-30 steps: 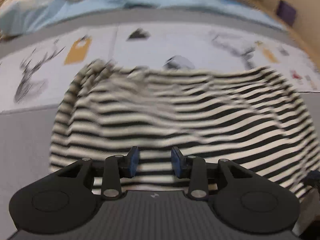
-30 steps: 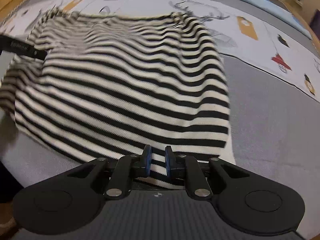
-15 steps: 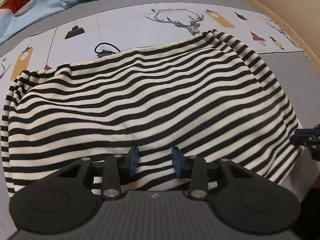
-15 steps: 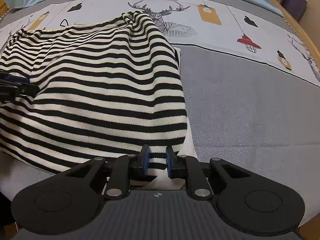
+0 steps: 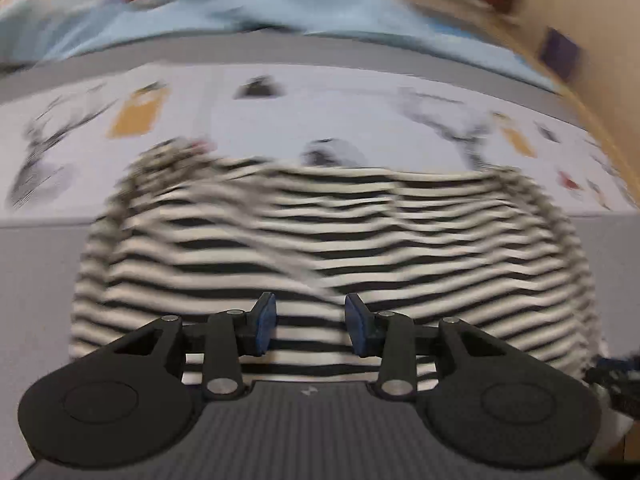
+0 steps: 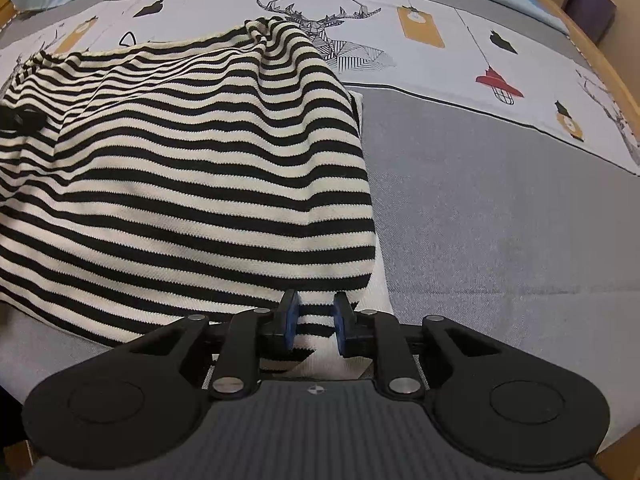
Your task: Fold small clothes
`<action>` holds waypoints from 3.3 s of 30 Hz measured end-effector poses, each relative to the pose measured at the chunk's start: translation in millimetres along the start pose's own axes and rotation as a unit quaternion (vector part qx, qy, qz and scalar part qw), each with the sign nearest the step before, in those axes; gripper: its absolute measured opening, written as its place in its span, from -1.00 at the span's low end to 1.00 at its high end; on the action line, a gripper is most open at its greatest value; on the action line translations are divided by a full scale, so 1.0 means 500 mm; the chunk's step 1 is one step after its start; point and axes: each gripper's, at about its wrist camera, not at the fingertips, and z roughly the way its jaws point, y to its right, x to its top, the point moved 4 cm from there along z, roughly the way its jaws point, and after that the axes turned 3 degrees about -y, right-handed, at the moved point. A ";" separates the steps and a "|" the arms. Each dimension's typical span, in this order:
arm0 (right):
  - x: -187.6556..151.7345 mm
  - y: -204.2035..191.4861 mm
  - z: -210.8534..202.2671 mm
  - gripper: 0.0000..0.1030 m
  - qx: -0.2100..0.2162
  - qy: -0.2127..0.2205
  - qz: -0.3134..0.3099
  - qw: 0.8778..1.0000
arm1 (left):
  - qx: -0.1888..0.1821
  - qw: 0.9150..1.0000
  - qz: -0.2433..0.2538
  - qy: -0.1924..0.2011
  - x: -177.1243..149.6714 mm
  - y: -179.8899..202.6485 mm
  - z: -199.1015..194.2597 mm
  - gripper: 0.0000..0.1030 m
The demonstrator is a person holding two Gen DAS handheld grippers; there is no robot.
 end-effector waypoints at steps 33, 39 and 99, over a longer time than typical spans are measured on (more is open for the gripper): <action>-0.029 0.040 -0.131 -0.57 -0.012 0.125 0.051 0.991 | -0.018 0.998 -0.047 0.040 -0.134 -0.147 -0.213 -0.05; -0.061 0.075 -0.203 -0.49 -0.003 0.186 0.117 0.976 | 0.002 0.994 -0.078 0.077 -0.160 -0.141 -0.287 0.03; -0.115 0.034 -0.126 -0.31 -0.051 0.074 0.037 0.995 | -0.027 0.939 -0.340 0.043 -0.280 -0.245 -0.120 -0.81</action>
